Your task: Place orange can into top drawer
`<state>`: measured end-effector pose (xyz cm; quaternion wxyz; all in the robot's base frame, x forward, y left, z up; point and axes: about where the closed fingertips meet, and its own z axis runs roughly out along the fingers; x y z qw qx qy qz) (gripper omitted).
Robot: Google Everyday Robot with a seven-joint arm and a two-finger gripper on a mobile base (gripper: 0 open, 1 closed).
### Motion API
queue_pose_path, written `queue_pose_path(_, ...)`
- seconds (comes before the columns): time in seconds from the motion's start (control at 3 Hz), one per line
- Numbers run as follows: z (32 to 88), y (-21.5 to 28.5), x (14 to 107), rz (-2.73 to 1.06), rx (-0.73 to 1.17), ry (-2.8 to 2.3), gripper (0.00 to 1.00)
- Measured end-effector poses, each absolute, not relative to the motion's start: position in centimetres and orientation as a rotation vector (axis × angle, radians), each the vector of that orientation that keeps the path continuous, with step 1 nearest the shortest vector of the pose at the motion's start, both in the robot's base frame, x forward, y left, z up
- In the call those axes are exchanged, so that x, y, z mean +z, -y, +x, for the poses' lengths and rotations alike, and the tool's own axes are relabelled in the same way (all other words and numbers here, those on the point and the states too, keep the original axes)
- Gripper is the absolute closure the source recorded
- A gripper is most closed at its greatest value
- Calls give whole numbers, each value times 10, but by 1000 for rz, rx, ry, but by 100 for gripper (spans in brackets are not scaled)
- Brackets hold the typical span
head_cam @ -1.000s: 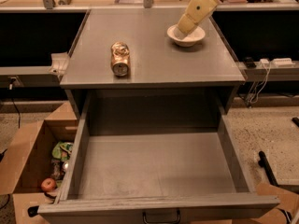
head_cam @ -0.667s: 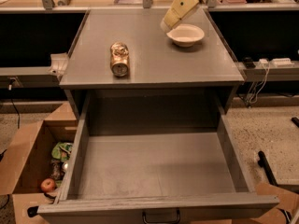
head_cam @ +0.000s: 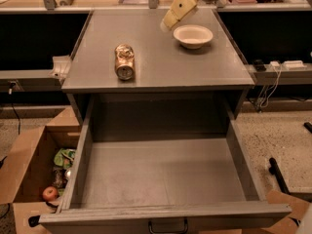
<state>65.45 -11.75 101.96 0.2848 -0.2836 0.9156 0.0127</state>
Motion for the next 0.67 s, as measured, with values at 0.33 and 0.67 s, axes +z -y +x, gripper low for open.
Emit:
queue_pose_path(0.33,694,79,992,-661,47,-2483,0)
queue_pose_path(0.67,725,40,971,-564,104,-2509,0)
